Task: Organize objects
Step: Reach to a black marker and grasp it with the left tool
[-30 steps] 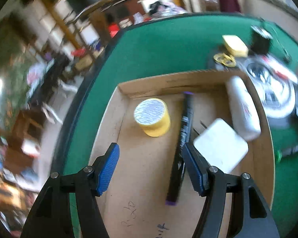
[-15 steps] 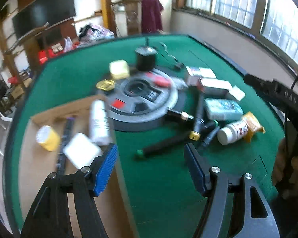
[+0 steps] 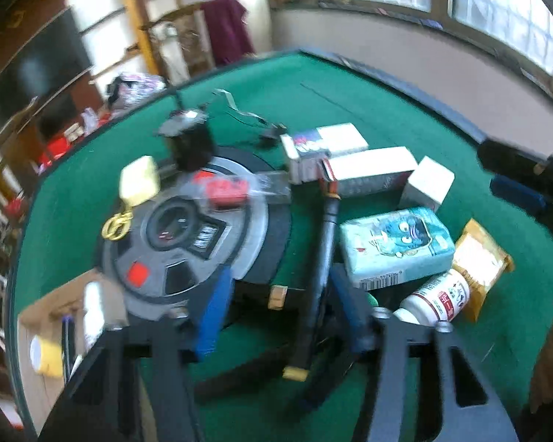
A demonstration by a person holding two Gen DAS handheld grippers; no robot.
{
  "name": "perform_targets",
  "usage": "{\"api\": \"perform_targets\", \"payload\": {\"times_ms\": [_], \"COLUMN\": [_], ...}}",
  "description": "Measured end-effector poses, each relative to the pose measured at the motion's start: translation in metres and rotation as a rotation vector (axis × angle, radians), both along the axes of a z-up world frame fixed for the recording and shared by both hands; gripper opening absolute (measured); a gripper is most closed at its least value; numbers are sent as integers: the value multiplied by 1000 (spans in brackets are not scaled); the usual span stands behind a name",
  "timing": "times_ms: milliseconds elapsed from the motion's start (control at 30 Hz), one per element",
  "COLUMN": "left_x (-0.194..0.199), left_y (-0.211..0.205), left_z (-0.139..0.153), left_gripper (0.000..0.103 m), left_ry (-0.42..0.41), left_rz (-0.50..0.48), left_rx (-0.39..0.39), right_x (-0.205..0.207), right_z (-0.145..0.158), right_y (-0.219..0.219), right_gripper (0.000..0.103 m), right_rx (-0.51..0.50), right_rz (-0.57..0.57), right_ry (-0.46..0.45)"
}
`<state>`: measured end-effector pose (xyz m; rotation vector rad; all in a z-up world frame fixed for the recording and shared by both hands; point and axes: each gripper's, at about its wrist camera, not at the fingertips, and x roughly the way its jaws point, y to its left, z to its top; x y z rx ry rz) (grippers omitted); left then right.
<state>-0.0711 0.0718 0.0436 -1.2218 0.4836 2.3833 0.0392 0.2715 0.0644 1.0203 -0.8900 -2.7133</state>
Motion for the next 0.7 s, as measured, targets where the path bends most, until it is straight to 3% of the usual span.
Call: {"api": "perform_targets", "payload": {"times_ms": [33,100,400,600,633,700], "left_x": [-2,-5,-21,-25,-24,-21], "left_y": [4,10,28,30,28,24], "left_z": [-4,-13,-30,-30,-29,-24], "left_gripper": [27,21,21,21,12,11], "left_ry": [-13,-20,-22,-26,-28,-28], "left_rz": [-15,-40,-57,-21,-14,-2], "left_rx": [-11,-61,-122,-90,-83,-58], "right_x": [-1,-1,-5,-7,-8,-9], "right_z": [-1,0,-7,-13,-14,-15], "right_y": [0,-1,-12,-17,-18,-19], "right_gripper": [87,87,87,87,87,87], "right_rx": [-3,-3,-6,8,15,26], "right_rz": [0,-3,35,48,47,47], "right_ry": [1,4,-24,-44,-50,-57]}}
